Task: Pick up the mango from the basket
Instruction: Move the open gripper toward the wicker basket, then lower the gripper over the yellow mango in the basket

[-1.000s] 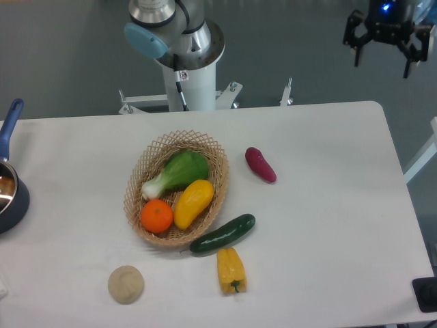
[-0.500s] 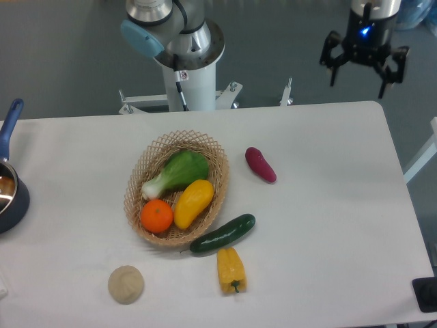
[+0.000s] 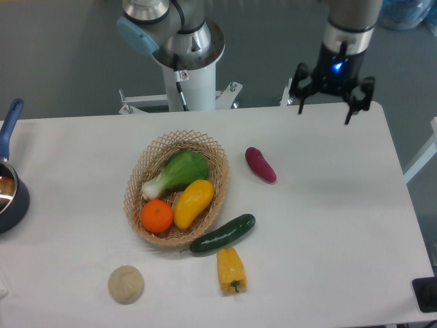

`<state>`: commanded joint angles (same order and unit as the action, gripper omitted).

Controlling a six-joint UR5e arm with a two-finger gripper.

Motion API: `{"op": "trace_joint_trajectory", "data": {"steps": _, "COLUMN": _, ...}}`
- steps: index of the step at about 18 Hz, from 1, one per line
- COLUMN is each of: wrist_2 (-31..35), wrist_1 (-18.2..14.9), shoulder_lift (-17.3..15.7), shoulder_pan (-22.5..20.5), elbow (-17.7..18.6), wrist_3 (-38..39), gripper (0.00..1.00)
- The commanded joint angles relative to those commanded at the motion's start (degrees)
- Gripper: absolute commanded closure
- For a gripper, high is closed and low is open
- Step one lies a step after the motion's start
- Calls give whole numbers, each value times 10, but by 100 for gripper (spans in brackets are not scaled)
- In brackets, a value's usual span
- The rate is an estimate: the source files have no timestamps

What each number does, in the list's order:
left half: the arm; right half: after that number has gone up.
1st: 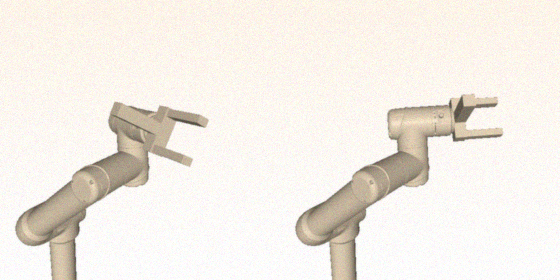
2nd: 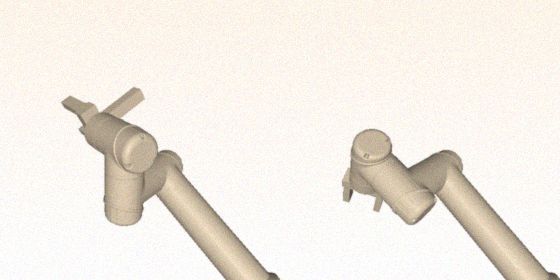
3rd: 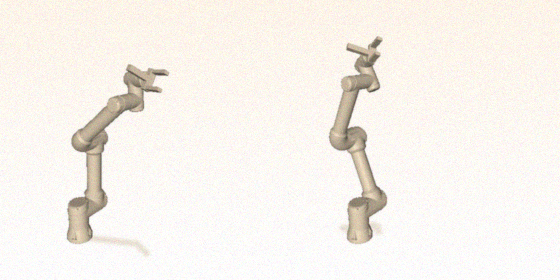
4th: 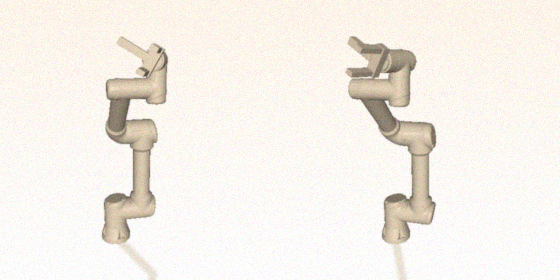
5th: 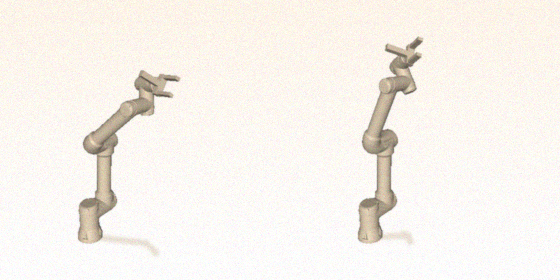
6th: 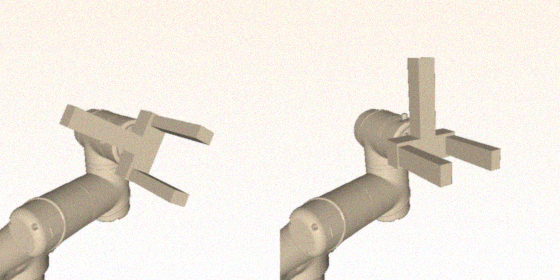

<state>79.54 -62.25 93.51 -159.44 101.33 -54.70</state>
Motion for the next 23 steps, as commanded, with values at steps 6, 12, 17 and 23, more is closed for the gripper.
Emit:
{"op": "trace_joint_trajectory", "data": {"steps": 6, "wrist_2": -2, "wrist_1": 13, "shoulder_lift": 6, "shoulder_pan": 54, "elbow": 23, "wrist_3": 89, "gripper": 0}}
{"op": "trace_joint_trajectory", "data": {"steps": 12, "wrist_2": 10, "wrist_1": 20, "shoulder_lift": 5, "shoulder_pan": 113, "elbow": 43, "wrist_3": 96, "gripper": 0}}
{"op": "trace_joint_trajectory", "data": {"steps": 17, "wrist_2": 21, "wrist_1": 20, "shoulder_lift": 19, "shoulder_pan": 154, "elbow": 43, "wrist_3": 45, "gripper": 0}}
{"op": "trace_joint_trajectory", "data": {"steps": 23, "wrist_2": 31, "wrist_1": 22, "shoulder_lift": 67, "shoulder_pan": 191, "elbow": 44, "wrist_3": -9, "gripper": 0}}
